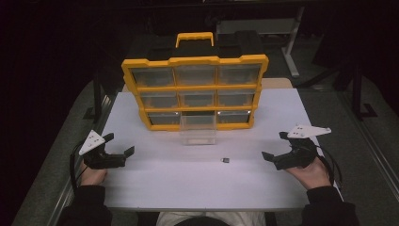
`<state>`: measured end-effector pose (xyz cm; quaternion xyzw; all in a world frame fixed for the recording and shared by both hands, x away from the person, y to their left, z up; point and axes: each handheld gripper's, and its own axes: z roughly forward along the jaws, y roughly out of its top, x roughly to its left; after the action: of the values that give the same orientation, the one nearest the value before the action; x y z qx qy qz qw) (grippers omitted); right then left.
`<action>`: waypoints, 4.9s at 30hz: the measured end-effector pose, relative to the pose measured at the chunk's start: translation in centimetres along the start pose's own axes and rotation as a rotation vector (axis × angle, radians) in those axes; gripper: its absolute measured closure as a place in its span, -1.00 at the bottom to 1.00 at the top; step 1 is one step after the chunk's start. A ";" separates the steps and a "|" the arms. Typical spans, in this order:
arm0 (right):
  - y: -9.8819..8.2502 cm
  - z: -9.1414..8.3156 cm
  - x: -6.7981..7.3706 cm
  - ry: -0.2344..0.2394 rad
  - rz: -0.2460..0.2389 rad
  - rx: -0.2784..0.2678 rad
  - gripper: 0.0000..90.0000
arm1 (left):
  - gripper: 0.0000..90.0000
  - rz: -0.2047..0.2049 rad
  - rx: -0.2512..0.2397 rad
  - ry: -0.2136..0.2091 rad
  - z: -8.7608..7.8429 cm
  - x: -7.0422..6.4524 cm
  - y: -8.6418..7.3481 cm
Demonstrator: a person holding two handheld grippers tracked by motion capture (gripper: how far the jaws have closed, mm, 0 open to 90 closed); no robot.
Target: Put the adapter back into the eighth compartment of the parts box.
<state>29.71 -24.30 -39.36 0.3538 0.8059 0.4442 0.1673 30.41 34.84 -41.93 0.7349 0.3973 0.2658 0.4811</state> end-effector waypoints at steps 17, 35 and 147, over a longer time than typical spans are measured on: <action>1.8 1.3 1.0 0.020 -0.068 0.054 -1.00 | -1.00 0.009 0.009 -0.002 0.1 -0.1 -0.1; 3.4 2.5 2.0 0.042 -0.137 0.110 -1.00 | -1.00 0.008 -0.006 0.002 0.1 0.0 -0.2; 4.5 14.5 6.2 0.313 -0.377 0.535 0.02 | -1.00 0.046 0.005 0.001 0.5 -0.4 -0.3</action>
<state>35.77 -9.59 -43.25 0.1581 0.9606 0.2276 0.0224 30.47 34.34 -42.37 0.7448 0.3811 0.2761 0.4730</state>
